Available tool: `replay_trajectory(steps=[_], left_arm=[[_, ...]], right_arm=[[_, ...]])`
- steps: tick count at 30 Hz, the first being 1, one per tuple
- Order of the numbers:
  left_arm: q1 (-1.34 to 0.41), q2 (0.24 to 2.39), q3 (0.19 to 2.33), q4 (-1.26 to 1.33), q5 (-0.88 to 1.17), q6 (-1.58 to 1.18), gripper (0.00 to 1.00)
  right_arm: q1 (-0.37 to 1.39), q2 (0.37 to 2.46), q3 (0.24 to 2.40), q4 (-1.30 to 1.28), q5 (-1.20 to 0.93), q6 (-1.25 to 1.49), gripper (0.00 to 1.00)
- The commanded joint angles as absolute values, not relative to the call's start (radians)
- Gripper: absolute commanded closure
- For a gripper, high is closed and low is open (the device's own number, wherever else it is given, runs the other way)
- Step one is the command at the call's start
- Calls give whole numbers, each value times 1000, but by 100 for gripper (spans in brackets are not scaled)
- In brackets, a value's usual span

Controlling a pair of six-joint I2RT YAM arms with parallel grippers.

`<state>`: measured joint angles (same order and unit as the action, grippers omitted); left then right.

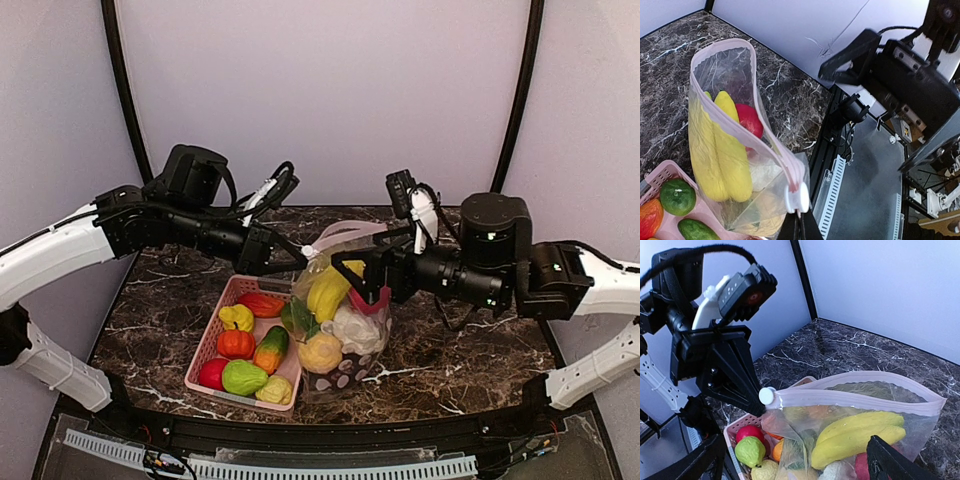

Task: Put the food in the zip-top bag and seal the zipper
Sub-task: Pass from the right arm to the left

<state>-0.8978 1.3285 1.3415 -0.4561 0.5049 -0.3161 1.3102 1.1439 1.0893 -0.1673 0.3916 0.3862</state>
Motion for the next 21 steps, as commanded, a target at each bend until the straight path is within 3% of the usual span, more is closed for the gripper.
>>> replay_trajectory(steps=[1, 4, 12, 21], left_arm=[[-888, 1348, 1405, -605, 552, -153, 99], [-888, 1354, 1419, -641, 590, -99, 99], [-887, 1333, 1447, -688, 670, 7, 99], [-888, 1330, 1497, -748, 733, 108, 99]], right_arm=[[1312, 1114, 1172, -288, 369, 329, 1], [1278, 1118, 1242, -349, 299, 279, 1], [1049, 1176, 1391, -417, -245, 114, 1], [943, 1332, 1489, -458, -692, 9, 3]])
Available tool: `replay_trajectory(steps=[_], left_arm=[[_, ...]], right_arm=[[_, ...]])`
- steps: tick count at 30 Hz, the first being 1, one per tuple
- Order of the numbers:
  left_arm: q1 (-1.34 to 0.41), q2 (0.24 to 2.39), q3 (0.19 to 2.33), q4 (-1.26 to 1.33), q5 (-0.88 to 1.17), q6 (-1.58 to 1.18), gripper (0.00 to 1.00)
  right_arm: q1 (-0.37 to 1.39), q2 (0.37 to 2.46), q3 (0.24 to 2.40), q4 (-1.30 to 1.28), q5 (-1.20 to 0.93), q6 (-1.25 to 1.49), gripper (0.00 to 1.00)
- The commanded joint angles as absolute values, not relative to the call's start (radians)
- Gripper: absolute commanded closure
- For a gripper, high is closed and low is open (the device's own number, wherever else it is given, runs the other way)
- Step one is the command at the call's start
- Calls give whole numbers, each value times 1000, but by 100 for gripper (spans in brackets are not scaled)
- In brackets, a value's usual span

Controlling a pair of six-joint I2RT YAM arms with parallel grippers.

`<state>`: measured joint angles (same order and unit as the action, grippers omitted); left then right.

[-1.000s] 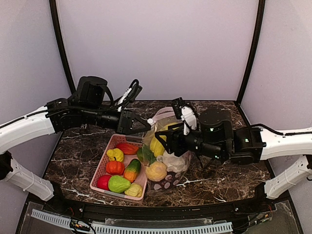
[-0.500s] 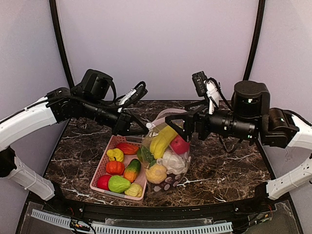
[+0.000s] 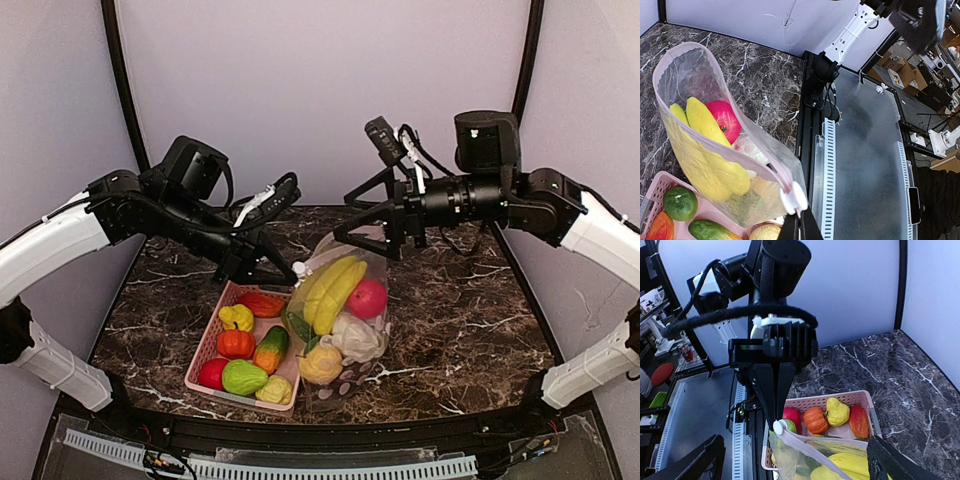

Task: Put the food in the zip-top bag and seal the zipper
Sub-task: Pass from the right arm to the left, then pass from the left arm to the right

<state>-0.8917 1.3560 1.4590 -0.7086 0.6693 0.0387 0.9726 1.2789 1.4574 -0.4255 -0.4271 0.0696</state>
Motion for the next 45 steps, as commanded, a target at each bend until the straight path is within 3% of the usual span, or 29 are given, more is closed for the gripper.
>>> replay_trajectory(steps=[1, 5, 12, 16, 20, 27, 37, 45], left_arm=[[-888, 1328, 1499, -748, 745, 118, 99], [-888, 1324, 1504, -755, 770, 142, 99], [-888, 1332, 1503, -763, 793, 162, 99], [-888, 1328, 1496, -751, 806, 158, 99], [-888, 1326, 1487, -736, 817, 151, 99], [-888, 1335, 1482, -722, 828, 145, 99], [-888, 1338, 1475, -714, 811, 131, 99], [-888, 1330, 1470, -703, 816, 123, 99]], right_arm=[[942, 1349, 1496, -457, -716, 8, 4], [940, 1404, 1510, -445, -793, 6, 7], [930, 1489, 1531, -408, -913, -7, 25], [929, 1517, 1535, -396, -965, -1, 30], [930, 1541, 1535, -394, -989, 0, 37], [931, 1577, 1526, -363, -1020, 11, 41], [946, 1590, 1504, -327, -1029, 38, 59], [959, 1615, 1511, -333, -1022, 36, 56]])
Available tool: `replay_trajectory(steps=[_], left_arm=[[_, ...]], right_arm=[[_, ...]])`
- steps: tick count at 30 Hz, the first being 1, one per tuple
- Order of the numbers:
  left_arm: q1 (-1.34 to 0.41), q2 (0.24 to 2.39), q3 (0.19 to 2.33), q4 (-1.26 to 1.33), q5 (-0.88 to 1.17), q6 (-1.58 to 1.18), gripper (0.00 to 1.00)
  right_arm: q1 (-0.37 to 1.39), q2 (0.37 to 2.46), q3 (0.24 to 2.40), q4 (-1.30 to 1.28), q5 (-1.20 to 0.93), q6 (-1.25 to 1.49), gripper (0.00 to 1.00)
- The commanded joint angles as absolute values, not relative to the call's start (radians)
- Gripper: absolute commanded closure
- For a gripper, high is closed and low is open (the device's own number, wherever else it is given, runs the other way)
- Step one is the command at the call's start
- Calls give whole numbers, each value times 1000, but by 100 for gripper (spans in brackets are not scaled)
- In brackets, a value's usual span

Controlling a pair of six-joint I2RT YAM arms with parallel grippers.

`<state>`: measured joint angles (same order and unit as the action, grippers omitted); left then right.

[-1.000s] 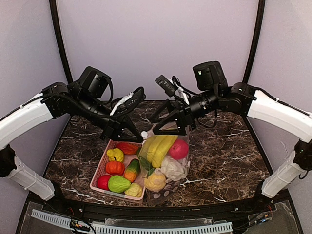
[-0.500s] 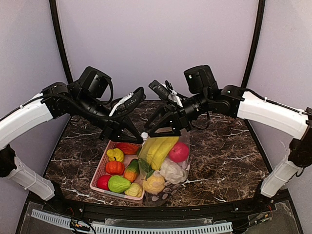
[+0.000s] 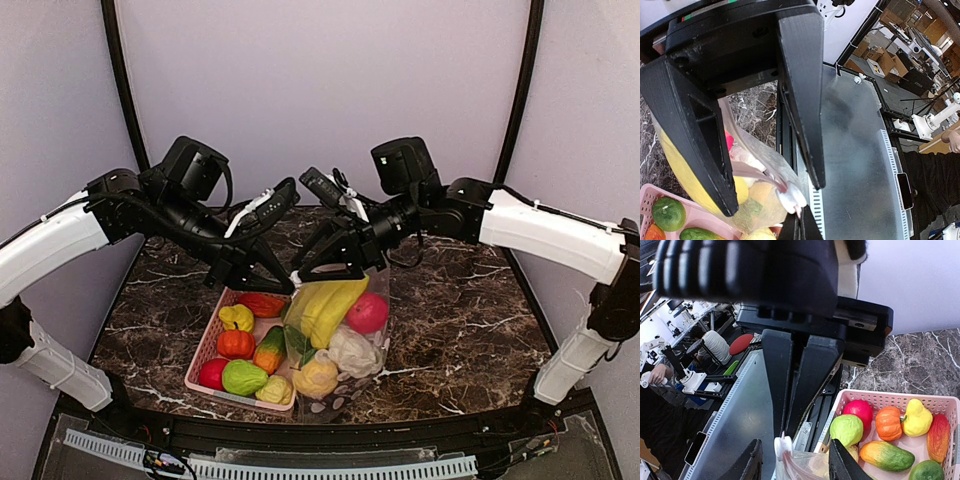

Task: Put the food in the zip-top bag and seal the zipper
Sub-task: Pass from the left arm to the right

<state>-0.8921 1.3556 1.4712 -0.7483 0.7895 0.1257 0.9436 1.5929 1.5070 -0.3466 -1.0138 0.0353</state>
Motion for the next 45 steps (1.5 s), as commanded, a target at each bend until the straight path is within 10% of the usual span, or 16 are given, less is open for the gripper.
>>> replay_trajectory(steps=[1, 18, 45], left_arm=[[-888, 1331, 1470, -704, 814, 123, 99], [-886, 1291, 1432, -693, 702, 108, 99], [-885, 1243, 1409, -717, 547, 121, 99]], right_arm=[[963, 1617, 1514, -337, -1020, 33, 57], [968, 1580, 1484, -328, -997, 35, 100], [942, 1507, 1485, -488, -797, -39, 100]])
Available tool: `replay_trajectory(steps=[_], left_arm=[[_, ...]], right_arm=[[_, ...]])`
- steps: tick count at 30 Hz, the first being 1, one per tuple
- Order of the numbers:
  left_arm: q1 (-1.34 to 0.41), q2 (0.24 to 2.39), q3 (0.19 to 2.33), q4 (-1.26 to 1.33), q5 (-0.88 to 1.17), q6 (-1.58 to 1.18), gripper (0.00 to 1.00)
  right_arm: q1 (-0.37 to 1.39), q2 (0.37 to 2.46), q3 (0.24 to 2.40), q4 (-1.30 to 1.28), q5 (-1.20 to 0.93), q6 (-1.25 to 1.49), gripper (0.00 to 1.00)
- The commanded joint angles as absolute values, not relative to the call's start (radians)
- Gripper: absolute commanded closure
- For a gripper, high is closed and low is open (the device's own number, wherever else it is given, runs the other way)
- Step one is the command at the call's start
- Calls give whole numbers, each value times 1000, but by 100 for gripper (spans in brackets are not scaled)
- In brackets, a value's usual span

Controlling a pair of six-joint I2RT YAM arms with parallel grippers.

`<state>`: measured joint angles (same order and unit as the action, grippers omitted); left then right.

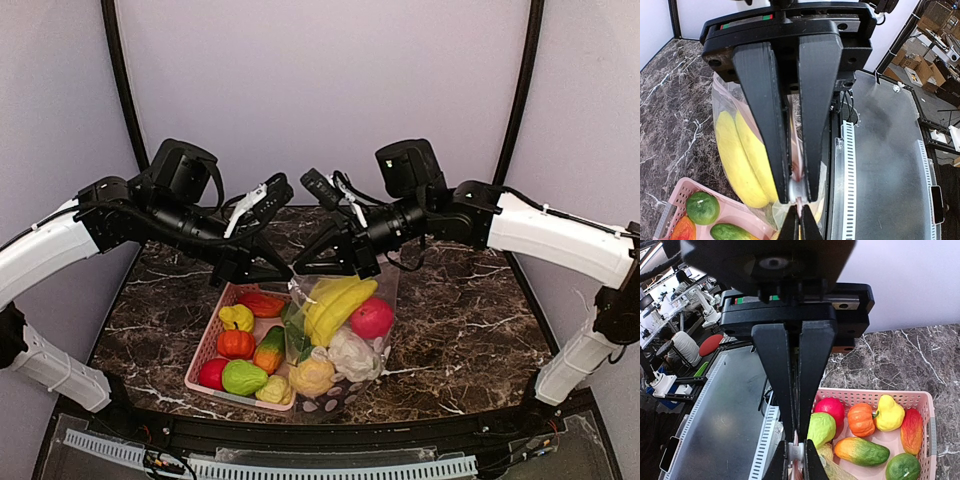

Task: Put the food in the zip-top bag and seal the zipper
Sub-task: Pass from the left arm to the right

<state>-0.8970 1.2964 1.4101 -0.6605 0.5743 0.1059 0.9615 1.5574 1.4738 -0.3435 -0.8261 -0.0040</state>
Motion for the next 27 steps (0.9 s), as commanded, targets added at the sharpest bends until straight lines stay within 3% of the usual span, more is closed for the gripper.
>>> replay_trajectory(steps=[1, 27], left_arm=[[-885, 1242, 1410, -720, 545, 123, 99], [-885, 1208, 1377, -739, 513, 127, 99]], right_arm=[[942, 1506, 1485, -495, -794, -42, 100], [928, 1452, 1437, -509, -744, -44, 100]])
